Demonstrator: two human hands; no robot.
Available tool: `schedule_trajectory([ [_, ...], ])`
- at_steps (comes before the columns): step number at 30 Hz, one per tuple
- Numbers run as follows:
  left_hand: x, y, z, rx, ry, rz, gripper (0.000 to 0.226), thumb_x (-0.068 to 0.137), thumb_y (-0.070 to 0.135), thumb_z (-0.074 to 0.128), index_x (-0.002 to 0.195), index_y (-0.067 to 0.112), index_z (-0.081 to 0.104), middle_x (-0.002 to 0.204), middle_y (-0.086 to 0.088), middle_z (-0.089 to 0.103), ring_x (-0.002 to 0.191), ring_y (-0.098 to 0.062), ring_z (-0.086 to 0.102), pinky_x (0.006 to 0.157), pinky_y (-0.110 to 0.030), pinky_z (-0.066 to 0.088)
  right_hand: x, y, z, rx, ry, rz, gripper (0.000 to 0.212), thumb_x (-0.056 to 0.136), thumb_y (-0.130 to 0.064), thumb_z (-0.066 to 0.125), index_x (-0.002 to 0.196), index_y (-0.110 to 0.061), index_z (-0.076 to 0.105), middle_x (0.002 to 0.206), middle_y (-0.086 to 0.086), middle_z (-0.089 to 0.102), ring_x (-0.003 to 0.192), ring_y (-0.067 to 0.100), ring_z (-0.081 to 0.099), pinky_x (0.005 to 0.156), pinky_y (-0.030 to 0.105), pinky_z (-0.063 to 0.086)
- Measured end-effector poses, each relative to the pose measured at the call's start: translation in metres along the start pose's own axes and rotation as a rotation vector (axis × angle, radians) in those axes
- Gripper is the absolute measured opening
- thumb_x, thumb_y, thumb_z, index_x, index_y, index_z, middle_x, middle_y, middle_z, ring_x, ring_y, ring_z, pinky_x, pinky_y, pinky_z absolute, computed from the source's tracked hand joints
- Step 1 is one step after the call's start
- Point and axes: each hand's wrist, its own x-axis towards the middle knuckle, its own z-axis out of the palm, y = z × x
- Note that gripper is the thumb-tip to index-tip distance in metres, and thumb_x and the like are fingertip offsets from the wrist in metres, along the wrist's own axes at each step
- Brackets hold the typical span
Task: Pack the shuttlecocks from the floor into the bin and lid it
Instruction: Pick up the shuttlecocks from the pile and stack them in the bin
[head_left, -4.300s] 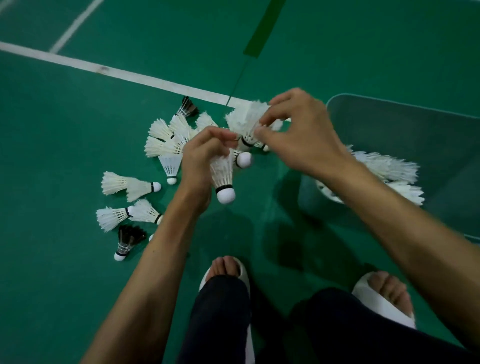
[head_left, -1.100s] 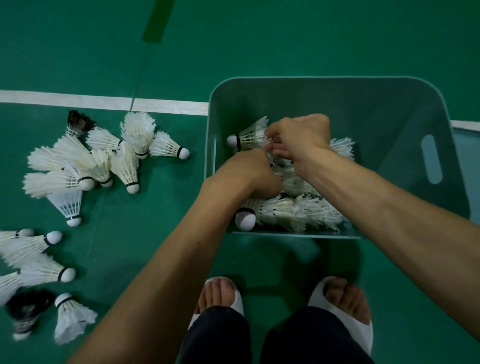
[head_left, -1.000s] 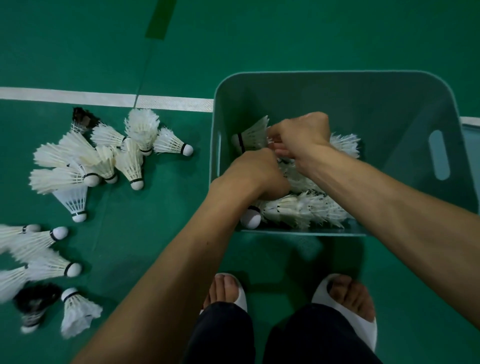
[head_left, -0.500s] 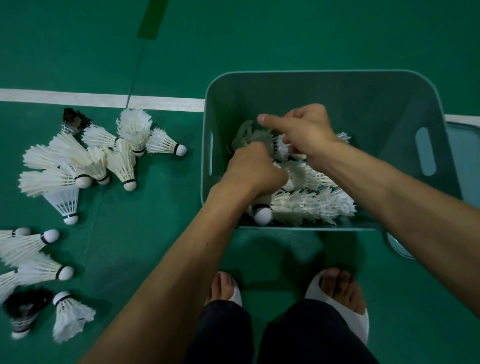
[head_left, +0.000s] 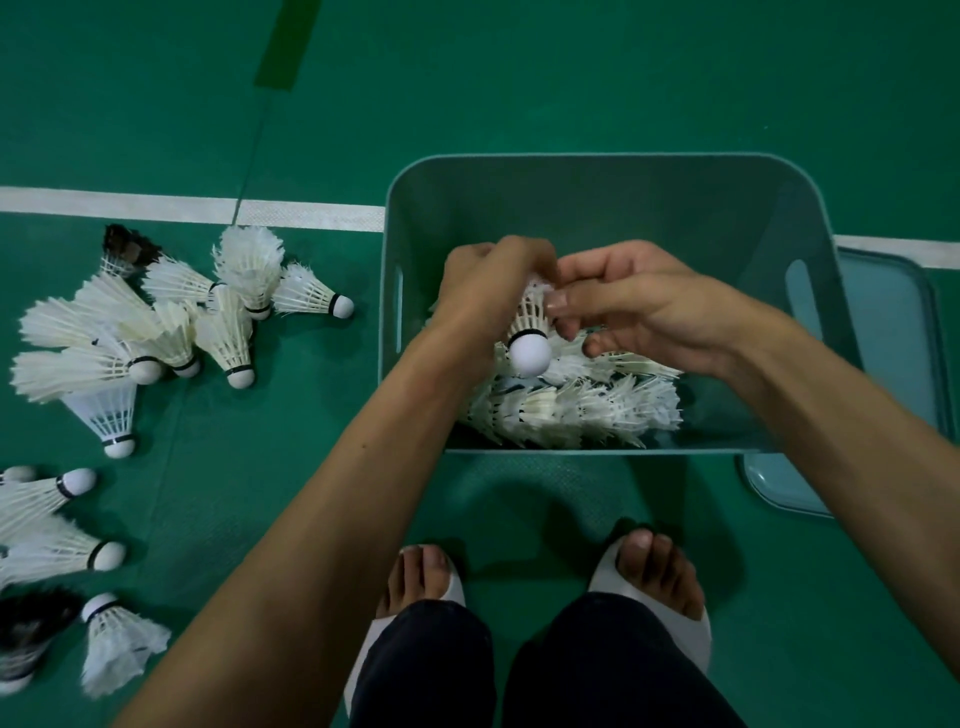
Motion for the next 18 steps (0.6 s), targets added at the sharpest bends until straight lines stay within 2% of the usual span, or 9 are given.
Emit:
schedule_trajectory([
  [2,-0.001,0.002,-0.003,-0.035,0.012,0.034,0.027,0.086,0.024,0.068,0.100,0.002,0.066,0.082,-0.005,0.068,0.067,-0.017,0.064,0.062,-0.031,0.051,0.001,-0.003,-0.002,-0.078,0.070,0.060,0.022,0.068,-0.014,0.089,0.085,-0.009,0.077,0.083,0.008,0.071,0.069,0.013,0.058,0.057,0.021,0.047],
  [4,-0.003,0.005,-0.007,0.117,0.180,0.165,0.029,0.091,0.031,0.064,0.106,0.008,0.068,0.096,-0.004,0.070,0.082,-0.016,0.062,0.076,-0.037,0.051,0.004,-0.001,-0.003,-0.220,0.313,0.115,0.022,0.067,-0.014,0.090,0.084,-0.005,0.077,0.089,0.009,0.075,0.068,0.010,0.060,0.058,0.022,0.047],
  [7,-0.009,0.016,-0.014,0.432,0.286,0.303,0.022,0.091,0.015,0.049,0.110,0.012,0.062,0.093,0.001,0.064,0.089,-0.022,0.061,0.075,-0.039,0.049,0.013,0.010,-0.002,-0.309,0.663,0.092,0.020,0.068,-0.016,0.093,0.079,-0.010,0.078,0.080,-0.002,0.077,0.076,0.007,0.069,0.073,0.028,0.054],
  [9,-0.009,0.022,-0.015,0.687,0.222,0.232,0.032,0.093,0.012,0.044,0.124,0.010,0.051,0.106,-0.003,0.058,0.093,-0.027,0.059,0.069,-0.033,0.046,0.020,0.013,0.007,-0.297,0.701,0.066,0.017,0.066,-0.017,0.094,0.072,-0.014,0.078,0.076,-0.005,0.078,0.084,0.009,0.074,0.090,0.036,0.058],
  [11,-0.007,0.023,-0.014,0.820,0.130,0.076,0.039,0.098,0.014,0.046,0.136,0.004,0.043,0.114,-0.011,0.053,0.080,-0.026,0.065,0.055,-0.023,0.052,0.027,0.014,0.018,-0.303,0.690,0.026,0.016,0.068,-0.017,0.094,0.066,-0.019,0.078,0.072,-0.009,0.077,0.084,0.008,0.074,0.093,0.038,0.059],
  [12,-0.009,0.022,-0.014,0.840,0.094,-0.001,0.042,0.100,0.016,0.047,0.139,0.003,0.041,0.115,-0.014,0.052,0.076,-0.026,0.068,0.052,-0.025,0.056,0.031,0.013,0.024,-0.322,0.688,0.006,0.018,0.069,-0.018,0.094,0.064,-0.022,0.077,0.071,-0.010,0.077,0.082,0.006,0.074,0.091,0.036,0.060],
  [15,-0.006,0.012,-0.014,0.998,0.084,-0.047,0.042,0.100,0.021,0.050,0.137,0.003,0.047,0.132,-0.022,0.054,0.102,-0.039,0.068,0.081,-0.044,0.062,0.039,0.012,0.039,-0.433,0.661,-0.033,0.023,0.072,-0.022,0.092,0.061,-0.030,0.074,0.070,-0.015,0.074,0.079,0.003,0.072,0.084,0.032,0.063],
  [17,-0.007,0.007,-0.014,1.151,0.102,-0.047,0.042,0.099,0.017,0.048,0.138,0.004,0.050,0.147,-0.029,0.043,0.121,-0.042,0.059,0.100,-0.043,0.053,0.042,0.012,0.044,-0.492,0.662,-0.039,0.024,0.074,-0.022,0.091,0.060,-0.031,0.074,0.072,-0.017,0.073,0.080,0.004,0.072,0.082,0.032,0.063],
  [18,-0.007,0.007,-0.012,1.196,0.102,-0.061,0.044,0.098,0.014,0.048,0.140,0.005,0.050,0.153,-0.031,0.034,0.126,-0.043,0.055,0.103,-0.043,0.047,0.044,0.013,0.045,-0.509,0.676,-0.045,0.022,0.074,-0.022,0.090,0.061,-0.030,0.075,0.073,-0.016,0.074,0.081,0.005,0.072,0.082,0.033,0.063],
])
